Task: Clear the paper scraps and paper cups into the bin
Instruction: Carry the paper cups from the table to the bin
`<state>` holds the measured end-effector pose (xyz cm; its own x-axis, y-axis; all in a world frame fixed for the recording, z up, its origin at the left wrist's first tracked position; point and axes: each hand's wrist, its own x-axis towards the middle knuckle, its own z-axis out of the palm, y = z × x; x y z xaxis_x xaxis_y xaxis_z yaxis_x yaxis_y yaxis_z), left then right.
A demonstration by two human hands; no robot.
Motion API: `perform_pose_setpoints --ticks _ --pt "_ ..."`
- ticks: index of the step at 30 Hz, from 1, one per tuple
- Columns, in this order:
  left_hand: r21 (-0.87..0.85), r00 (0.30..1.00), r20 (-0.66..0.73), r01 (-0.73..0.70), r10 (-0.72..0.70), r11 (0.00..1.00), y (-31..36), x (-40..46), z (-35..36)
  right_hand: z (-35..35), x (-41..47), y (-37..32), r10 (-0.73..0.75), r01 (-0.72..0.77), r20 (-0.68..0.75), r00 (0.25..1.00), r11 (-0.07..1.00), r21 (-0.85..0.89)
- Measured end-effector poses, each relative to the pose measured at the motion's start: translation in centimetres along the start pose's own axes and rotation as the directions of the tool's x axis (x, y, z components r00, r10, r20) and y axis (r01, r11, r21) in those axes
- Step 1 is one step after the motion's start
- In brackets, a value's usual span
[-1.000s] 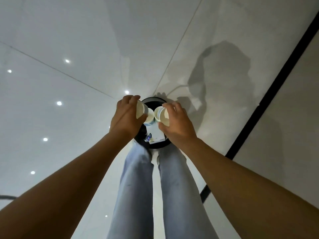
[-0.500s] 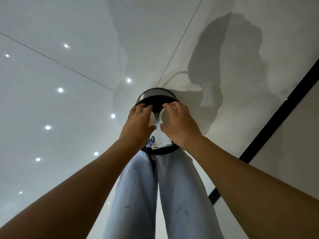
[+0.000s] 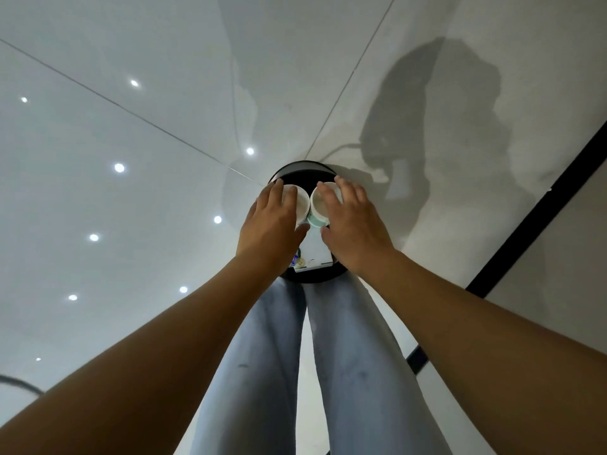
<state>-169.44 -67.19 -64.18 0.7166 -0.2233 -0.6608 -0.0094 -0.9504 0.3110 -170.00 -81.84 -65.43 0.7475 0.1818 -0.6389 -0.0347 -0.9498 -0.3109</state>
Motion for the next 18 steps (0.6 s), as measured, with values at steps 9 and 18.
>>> perform_pose_setpoints --ticks 9,18 --pt "0.01 0.997 -0.037 0.066 -0.066 0.998 3.6 -13.6 -12.1 -12.6 -11.6 -7.1 -0.063 0.063 0.036 0.997 0.998 -0.012" --pt "-0.049 0.96 -0.193 0.195 -0.201 0.979 9.3 -27.1 -20.9 -24.1 -23.1 -13.8 -0.261 0.259 0.004 0.965 0.953 -0.158"
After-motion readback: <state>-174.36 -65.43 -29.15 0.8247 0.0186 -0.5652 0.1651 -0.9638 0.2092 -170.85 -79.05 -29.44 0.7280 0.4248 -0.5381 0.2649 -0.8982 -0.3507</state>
